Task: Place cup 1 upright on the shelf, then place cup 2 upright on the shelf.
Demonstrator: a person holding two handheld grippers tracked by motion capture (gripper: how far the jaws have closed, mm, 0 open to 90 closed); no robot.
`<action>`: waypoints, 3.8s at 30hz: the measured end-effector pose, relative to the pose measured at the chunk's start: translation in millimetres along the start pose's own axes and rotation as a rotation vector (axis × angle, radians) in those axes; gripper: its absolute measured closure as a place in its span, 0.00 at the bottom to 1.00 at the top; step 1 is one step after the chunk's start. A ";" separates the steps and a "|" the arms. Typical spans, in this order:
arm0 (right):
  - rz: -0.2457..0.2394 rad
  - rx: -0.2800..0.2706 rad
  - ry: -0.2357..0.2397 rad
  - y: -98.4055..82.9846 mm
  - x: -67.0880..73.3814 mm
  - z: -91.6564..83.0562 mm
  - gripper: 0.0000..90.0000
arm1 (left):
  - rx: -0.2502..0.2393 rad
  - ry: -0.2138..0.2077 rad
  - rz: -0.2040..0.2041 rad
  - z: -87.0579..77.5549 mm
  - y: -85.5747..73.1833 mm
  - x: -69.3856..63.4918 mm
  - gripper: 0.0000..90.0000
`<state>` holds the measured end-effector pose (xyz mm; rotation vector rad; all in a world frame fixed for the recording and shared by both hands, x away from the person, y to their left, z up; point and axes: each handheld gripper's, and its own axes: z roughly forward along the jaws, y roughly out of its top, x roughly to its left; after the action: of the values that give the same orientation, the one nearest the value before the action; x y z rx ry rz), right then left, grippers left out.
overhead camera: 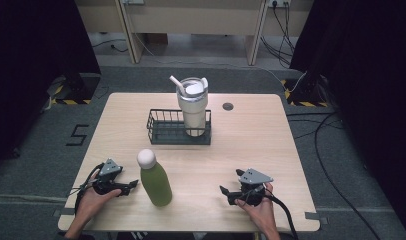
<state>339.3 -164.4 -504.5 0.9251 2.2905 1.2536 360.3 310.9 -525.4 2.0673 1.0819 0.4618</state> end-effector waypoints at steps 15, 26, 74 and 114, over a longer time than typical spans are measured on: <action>0.000 0.091 -0.017 -7.3 -0.9 -2.7 0.17 | 0.000 0.000 -0.001 0.0 0.0 0.0 0.15; 0.010 0.126 -0.041 -12.0 -3.8 -3.9 0.17 | 0.000 0.000 -0.001 0.0 0.0 0.0 0.15; 0.035 0.200 -0.040 -18.8 -4.8 -2.6 0.16 | -0.158 -0.121 0.076 -37.5 -14.2 -44.4 0.17; 0.036 0.200 -0.042 -18.8 -5.4 -2.4 0.15 | -0.317 -0.206 0.129 -48.7 -6.7 -98.1 0.16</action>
<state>334.9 -176.9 -519.0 1.0531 2.4087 1.0219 270.4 255.2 -496.1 1.8616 0.7079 0.4417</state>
